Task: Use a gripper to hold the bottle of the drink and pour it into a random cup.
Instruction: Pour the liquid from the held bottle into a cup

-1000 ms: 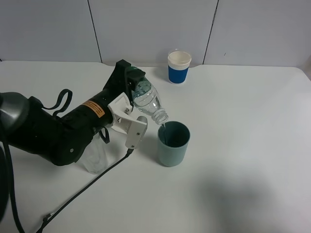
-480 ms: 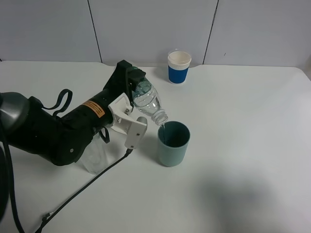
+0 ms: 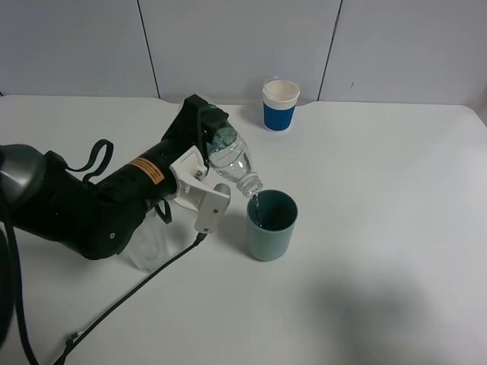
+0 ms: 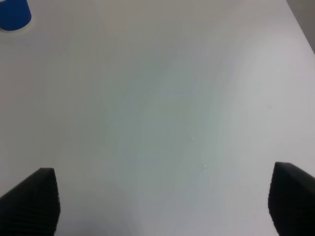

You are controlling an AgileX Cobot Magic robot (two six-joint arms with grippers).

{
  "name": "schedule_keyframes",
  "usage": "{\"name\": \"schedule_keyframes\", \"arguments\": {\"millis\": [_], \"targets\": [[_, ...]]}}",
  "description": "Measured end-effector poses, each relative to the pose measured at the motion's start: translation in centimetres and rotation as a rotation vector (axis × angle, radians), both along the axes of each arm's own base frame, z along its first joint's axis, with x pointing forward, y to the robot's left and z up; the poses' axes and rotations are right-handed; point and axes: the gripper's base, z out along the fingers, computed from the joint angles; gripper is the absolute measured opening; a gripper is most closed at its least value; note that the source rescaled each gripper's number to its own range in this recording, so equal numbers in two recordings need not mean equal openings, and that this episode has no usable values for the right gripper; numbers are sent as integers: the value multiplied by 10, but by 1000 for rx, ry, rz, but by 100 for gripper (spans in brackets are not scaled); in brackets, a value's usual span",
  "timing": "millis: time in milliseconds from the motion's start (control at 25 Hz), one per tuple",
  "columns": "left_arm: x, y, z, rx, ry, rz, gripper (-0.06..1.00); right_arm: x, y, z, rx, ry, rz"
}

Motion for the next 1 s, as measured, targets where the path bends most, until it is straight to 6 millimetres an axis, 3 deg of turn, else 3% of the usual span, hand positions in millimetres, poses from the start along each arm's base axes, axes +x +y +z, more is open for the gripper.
{"name": "schedule_keyframes", "arguments": {"millis": [1000], "targets": [[0,0,1,18,-17,-5,0,0,0,0,0,0,0]]}}
